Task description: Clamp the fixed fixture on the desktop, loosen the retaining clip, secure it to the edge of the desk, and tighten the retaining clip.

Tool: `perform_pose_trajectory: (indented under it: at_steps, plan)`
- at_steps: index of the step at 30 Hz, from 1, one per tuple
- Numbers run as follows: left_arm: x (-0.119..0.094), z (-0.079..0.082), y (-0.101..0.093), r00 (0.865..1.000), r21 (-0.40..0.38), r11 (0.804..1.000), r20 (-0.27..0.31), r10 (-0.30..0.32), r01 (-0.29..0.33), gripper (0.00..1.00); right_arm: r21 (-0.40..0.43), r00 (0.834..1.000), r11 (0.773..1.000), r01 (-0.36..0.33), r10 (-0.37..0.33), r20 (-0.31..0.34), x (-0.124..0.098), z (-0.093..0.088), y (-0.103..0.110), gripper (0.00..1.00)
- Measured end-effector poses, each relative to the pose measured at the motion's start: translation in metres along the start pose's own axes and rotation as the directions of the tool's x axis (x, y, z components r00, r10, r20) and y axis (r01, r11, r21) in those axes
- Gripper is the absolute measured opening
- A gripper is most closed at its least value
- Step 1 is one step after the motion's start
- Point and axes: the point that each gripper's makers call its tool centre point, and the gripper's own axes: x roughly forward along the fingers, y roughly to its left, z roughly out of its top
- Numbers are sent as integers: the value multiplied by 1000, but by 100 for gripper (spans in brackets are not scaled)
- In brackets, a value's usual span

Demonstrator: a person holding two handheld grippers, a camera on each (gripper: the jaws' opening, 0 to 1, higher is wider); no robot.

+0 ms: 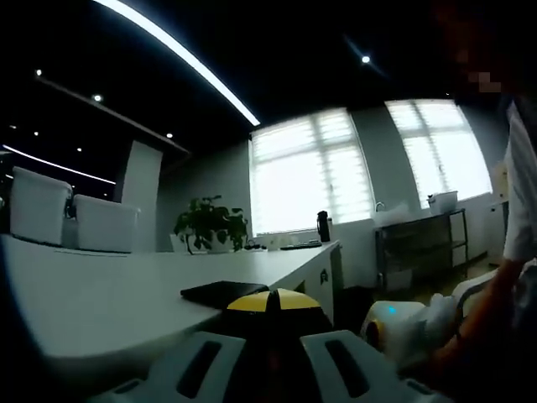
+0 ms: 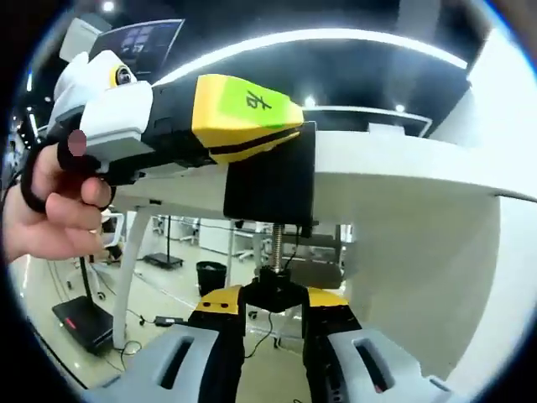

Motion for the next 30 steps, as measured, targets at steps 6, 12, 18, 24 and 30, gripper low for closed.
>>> perform_pose_trajectory:
  at_steps: [6,12,18,24,30]
  plan:
    - [0,1,0,1000,-22,1000,10,-5,5,2,-20,971,971,-238,239,23,6,0,-2,25]
    - [0,0,0,1000,-28,1000,16,-6,7,2,-6,924,924,-381,381,-10,17,-2,0,25]
    - [1,-1,1,1000,-29,1000,12,-5,5,2,86,953,950,-300,301,-7,9,-9,-5,28]
    - [1,0,2,1000,-35,999,10,-5,6,2,187,987,974,129,-107,-121,-46,-49,-17,31]
    - [1,0,2,1000,-40,999,19,-4,5,2,107,981,977,184,-177,-74,-46,-17,-4,38]
